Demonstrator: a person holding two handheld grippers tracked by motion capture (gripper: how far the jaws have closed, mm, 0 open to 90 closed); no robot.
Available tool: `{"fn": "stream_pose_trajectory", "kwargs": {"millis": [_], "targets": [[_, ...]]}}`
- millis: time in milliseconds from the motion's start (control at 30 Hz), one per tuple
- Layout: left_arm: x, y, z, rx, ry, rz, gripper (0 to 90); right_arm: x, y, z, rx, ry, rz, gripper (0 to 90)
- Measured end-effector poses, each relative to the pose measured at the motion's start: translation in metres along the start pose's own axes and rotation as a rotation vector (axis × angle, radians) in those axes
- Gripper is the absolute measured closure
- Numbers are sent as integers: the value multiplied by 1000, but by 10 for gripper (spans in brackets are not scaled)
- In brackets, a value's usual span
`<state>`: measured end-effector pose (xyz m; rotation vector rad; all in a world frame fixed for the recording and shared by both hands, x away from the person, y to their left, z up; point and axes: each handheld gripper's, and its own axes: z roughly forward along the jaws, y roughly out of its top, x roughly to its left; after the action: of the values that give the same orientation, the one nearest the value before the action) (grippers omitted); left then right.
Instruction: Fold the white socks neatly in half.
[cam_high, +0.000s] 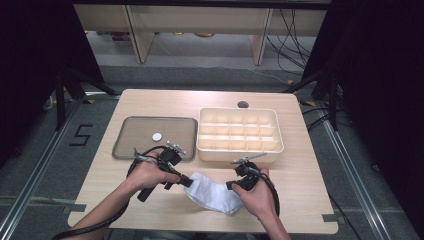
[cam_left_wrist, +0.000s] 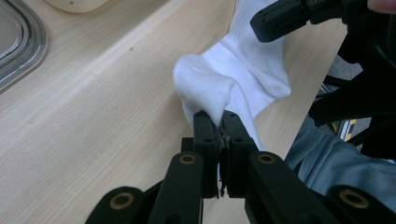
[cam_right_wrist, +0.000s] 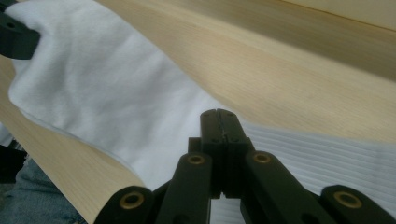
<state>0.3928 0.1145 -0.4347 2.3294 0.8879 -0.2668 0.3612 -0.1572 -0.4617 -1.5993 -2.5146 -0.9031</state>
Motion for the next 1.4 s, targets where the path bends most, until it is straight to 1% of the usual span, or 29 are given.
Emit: {"fn": "stream_pose_trajectory", "kwargs": {"millis": [33,67,100,133,167,200,300,333,367,433,467,500,533,600,633,667,767,800,933,967,1000,1067,1167,1233,1267,1300,1333,1367,1400], "targets": [[0,0,0,-4,-9,-4,865,-4,-1,-1,-10,-1,-2,900],[-2,-1,-2,15,-9,-38,864,-10,-3,-5,-8,-41,12,900],[-2,-1,-2,15,-5,-38,864,-11,-5,-7,12,-36,58,900],[-2,-1,-2,15,-5,-38,864,-11,-5,-7,12,-36,58,900],[-2,-1,-2,15,-5,-39,864,-19,-6,-8,-2,-68,20,900],[-3,-1,-1,-8,-12,-62,864,-27,-9,-12,-2,-94,41,900],[-3,0,-1,-11,-10,-63,864,-32,-12,-13,-6,-97,43,900],[-2,1,-3,11,-2,-38,864,-32,-14,-10,17,-96,53,900],[-4,1,-3,-12,-4,-57,864,-32,-14,-10,17,-96,53,900],[-5,2,-3,-17,-5,-61,864,-30,-15,-3,41,-89,65,900],[-4,2,-5,4,-4,-38,864,-30,-15,-3,41,-89,65,900],[-4,3,-5,5,-4,-37,864,-30,-16,0,37,-90,43,900],[-5,3,-3,-17,-5,-59,864,-27,-17,4,52,-79,60,900],[-6,4,-5,-22,-10,-55,864,-24,-18,8,60,-89,75,900],[-5,5,-6,0,-6,-25,864,-24,-18,9,55,-79,63,900],[-7,5,-5,-31,-16,-55,864,-23,-18,9,61,-76,66,900],[-7,6,-7,-18,-9,-40,864,-21,-19,10,54,-61,46,900],[-8,7,-6,-29,-11,-54,864,-20,-19,11,49,-64,37,900],[-8,8,-8,-25,-18,-38,864,-16,-20,12,56,-69,59,900],[-9,8,-8,-37,-10,-54,864,-16,-20,12,56,-69,59,900],[-9,9,-8,-36,-12,-54,863,-17,-20,13,40,-57,33,900],[-9,9,-9,-36,-10,-54,864,-14,-19,13,48,-53,47,900],[-8,7,-9,-35,-16,-59,863,-17,-16,2,-4,-39,39,900],[-6,7,-11,-17,-15,-38,863,-24,-15,-10,-34,-72,43,900],[-5,7,-11,-24,-18,-42,863,-30,-14,-16,-51,-87,45,900],[-8,7,-11,-44,-11,-65,863,-41,-15,-26,-51,-135,82,900],[-8,7,-11,-44,-11,-65,863,-41,-15,-26,-51,-135,82,900],[-8,7,-11,-44,-11,-60,863,-51,-17,-31,-50,-173,116,900],[-8,7,-11,-45,-13,-59,863,-51,-17,-31,-50,-173,116,900]]}}
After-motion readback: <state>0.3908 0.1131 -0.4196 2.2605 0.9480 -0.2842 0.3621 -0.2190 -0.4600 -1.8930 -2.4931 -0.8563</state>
